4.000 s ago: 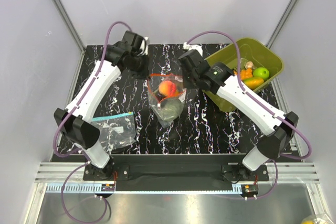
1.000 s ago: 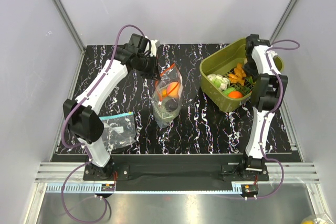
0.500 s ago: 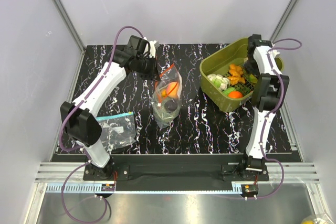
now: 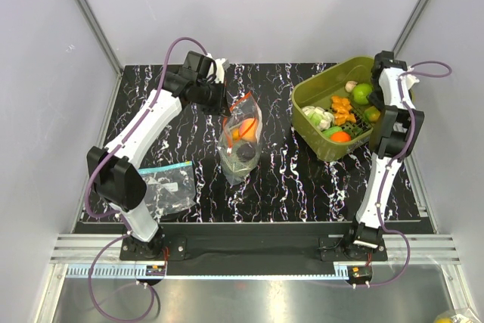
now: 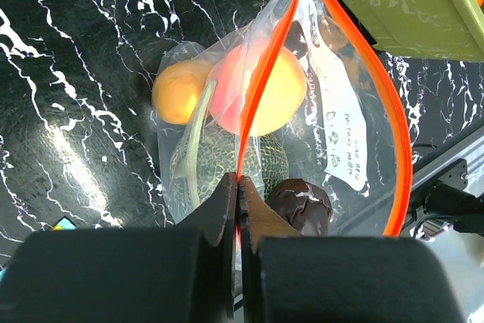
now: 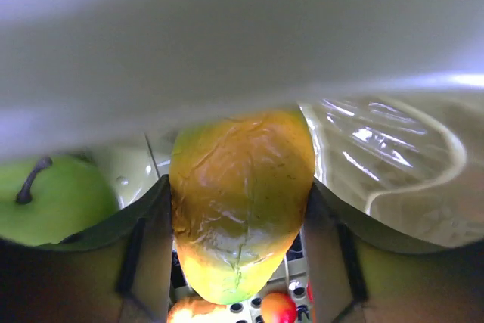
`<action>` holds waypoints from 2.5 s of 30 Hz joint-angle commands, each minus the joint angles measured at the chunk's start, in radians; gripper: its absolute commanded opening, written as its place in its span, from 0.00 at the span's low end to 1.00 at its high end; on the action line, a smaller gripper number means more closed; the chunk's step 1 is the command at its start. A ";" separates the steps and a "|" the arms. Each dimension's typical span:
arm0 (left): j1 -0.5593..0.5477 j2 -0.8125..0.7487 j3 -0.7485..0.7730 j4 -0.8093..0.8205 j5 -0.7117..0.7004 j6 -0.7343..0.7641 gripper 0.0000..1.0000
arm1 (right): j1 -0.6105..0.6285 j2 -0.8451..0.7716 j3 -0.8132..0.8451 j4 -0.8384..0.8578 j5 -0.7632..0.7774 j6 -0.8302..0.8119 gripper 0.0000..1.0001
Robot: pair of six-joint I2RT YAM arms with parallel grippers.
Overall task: Place the food in the zip-top bag and seal the zipper
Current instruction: Pick up the fake fruit from the bin, then place the fake fruit in the zipper food storage bag.
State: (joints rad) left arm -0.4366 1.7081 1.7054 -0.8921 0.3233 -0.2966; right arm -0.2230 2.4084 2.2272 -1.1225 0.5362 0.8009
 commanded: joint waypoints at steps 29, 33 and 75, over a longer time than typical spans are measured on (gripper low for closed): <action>-0.054 -0.120 0.016 -0.030 -0.013 -0.067 0.00 | 0.664 -0.847 -0.440 0.346 -0.596 -0.082 0.28; -0.054 -0.145 -0.001 -0.025 -0.018 -0.091 0.00 | 0.784 -0.884 -0.463 0.385 -0.596 -0.109 0.32; -0.054 -0.211 -0.044 -0.033 -0.044 -0.122 0.00 | 0.975 -0.798 -0.485 0.207 -0.257 -0.189 0.73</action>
State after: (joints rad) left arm -0.4946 1.5410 1.6596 -0.9504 0.2874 -0.4206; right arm 0.7410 1.5814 1.6882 -0.8680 0.2020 0.6331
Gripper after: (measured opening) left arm 0.009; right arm 0.735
